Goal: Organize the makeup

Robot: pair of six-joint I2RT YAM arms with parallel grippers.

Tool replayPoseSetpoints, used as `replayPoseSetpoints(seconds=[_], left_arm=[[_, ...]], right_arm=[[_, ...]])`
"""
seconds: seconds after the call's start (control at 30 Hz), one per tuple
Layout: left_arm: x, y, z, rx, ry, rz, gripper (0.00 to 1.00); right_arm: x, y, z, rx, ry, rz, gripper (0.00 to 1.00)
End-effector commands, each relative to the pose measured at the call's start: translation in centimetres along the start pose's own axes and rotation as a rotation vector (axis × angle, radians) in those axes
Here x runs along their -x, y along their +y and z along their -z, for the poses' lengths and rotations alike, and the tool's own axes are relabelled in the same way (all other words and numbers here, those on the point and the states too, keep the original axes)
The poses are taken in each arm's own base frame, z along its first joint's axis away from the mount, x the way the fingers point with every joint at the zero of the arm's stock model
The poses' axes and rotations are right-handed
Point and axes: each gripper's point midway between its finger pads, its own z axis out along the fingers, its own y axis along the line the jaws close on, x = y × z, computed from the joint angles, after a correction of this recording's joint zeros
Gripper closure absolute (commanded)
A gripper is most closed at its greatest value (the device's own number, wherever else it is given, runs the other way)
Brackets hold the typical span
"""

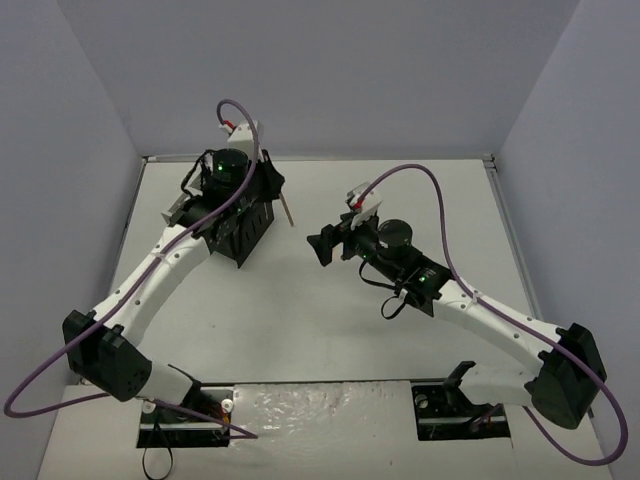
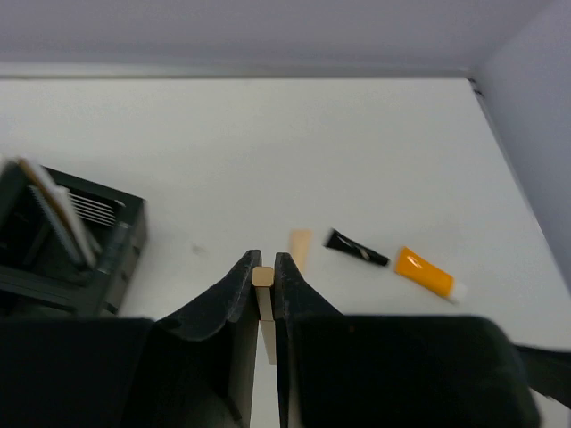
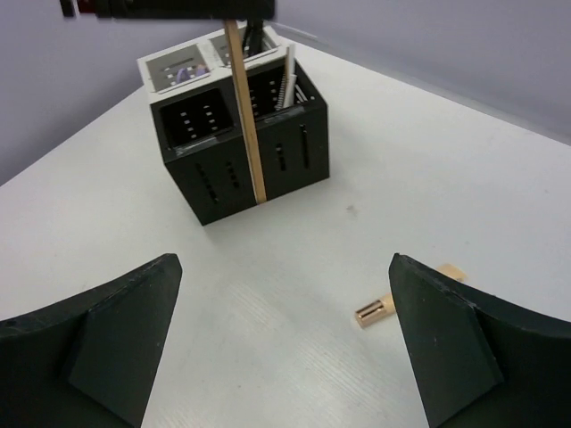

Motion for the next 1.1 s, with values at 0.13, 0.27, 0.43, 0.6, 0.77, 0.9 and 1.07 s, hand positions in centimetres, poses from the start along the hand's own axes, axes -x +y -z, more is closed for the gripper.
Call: replayPoseSetpoints(seconds=[0.13, 0.27, 0.43, 0.6, 0.77, 0.9, 1.07], left_arm=[[9.1, 10.1, -2.5, 0.29, -0.255, -0.146, 1.0], [8.7, 12.3, -5.3, 0.318, -0.24, -0.168, 1.0], [7.3, 14.4, -8.2, 0.317, -0.222, -0.157, 0.95], [5.8, 15.8, -8.5, 0.348, -0.19, -0.135, 0.58], [6.1, 15.7, -6.9, 0.35, -0.187, -0.128, 0.23], [8.0, 14.4, -4.6, 0.34, -0.219, -0.115, 0.06], [9.9, 12.6, 0.5, 0.341, -0.207, -0.087, 0.03]], right_arm=[[0.0, -4.8, 3.4, -0.211, -0.016, 0.0, 0.0], [-1.0, -6.1, 4.6, -0.256, 0.01, -0.007, 0.0], [-2.2, -8.5, 6.2, -0.359, 0.039, -0.048, 0.0], [-5.1, -13.2, 7.7, -0.572, 0.107, -0.153, 0.0], [-7.4, -15.1, 7.8, -0.653, 0.178, -0.221, 0.0], [-8.8, -15.0, 6.6, -0.645, 0.237, -0.258, 0.01], [-10.7, -13.6, 3.1, -0.554, 0.326, -0.323, 0.02]])
